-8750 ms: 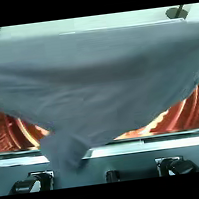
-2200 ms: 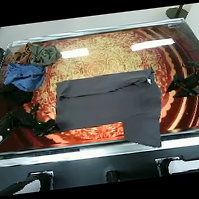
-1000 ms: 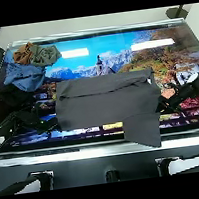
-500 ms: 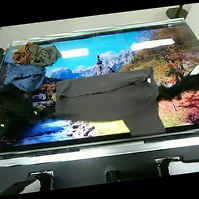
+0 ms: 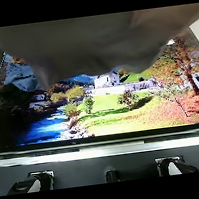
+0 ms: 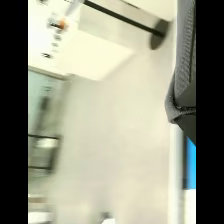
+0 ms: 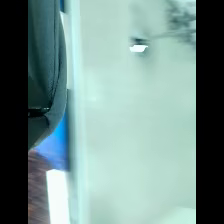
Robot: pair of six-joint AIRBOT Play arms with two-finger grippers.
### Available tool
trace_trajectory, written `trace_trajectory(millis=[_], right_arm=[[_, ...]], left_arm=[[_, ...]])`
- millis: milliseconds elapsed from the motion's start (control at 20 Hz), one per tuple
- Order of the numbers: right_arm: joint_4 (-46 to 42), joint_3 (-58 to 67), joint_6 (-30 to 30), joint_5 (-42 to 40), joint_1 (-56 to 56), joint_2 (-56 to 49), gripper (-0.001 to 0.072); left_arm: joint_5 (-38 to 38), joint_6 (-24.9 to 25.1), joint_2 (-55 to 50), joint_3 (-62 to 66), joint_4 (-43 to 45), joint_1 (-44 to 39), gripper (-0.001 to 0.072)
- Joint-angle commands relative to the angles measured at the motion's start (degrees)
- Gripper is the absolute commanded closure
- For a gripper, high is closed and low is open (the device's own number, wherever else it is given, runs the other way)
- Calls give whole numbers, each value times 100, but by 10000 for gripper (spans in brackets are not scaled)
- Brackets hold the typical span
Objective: Fold the shirts.
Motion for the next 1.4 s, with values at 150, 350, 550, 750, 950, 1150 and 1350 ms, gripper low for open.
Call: trace_trajectory(millis=[150,350,550,750,950,1150,1350], right_arm=[[-518,291,546,-485,-2,1370,671],[-960,291,997,-179,-2,1419,671],[-1012,291,1117,560,-2,994,671],[-951,166,977,2796,-2,-420,673],[-1043,-710,962,3497,671,-2520,673],[-1084,-743,1845,1740,1421,-4232,672],[-675,-743,2186,-240,1456,-4590,672]], left_arm=[[-7,0,1047,345,293,-4,681],[146,0,1095,343,590,-2,681],[678,0,748,164,761,-2,681],[1088,2,-22,-883,863,-4,681],[907,2,-1434,-2483,863,-4,681],[372,0,-3298,-2614,852,-2,680],[90,0,-4496,-1703,833,-7,680]])
